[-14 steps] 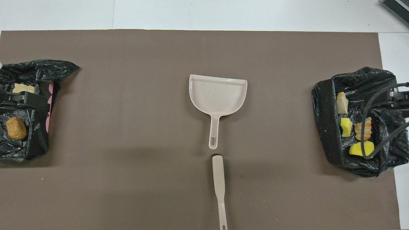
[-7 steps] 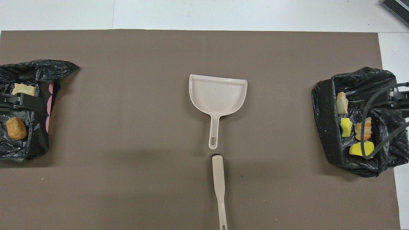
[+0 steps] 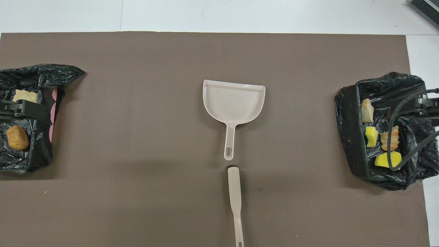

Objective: Sweep and dump trash in bin

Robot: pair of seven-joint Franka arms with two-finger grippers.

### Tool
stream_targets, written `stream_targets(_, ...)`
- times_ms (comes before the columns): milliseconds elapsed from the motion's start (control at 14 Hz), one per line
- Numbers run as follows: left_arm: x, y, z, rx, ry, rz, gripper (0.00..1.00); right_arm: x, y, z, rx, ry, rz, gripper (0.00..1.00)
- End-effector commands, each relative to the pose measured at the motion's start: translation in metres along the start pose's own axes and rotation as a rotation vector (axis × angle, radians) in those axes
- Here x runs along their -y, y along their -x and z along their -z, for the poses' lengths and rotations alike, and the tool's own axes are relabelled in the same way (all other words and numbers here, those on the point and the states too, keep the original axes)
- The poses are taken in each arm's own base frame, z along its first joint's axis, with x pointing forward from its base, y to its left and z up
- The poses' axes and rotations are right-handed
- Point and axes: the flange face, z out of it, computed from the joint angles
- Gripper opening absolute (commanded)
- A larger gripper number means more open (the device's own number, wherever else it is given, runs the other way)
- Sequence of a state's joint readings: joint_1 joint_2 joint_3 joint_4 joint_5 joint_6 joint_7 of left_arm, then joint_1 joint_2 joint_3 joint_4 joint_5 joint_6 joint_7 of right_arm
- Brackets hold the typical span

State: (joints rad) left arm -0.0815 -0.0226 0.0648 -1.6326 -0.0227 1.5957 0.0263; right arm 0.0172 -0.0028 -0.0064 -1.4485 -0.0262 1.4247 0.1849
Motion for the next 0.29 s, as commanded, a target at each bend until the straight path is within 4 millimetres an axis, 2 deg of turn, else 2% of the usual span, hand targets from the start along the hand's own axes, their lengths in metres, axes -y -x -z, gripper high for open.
stream_targets(0, 0.0013, 0.0020, 0.0000, -0.008, -0.004, -0.009, 1.00, -0.0042, 0.0019, -0.0005, 0.007, -0.002, 0.018, 1.00)
stream_targets(214, -0.0045, 0.0014, 0.0002, -0.012, -0.004, -0.020, 1.00, -0.0091, 0.0011, -0.0007, 0.008, -0.002, 0.018, 1.00)
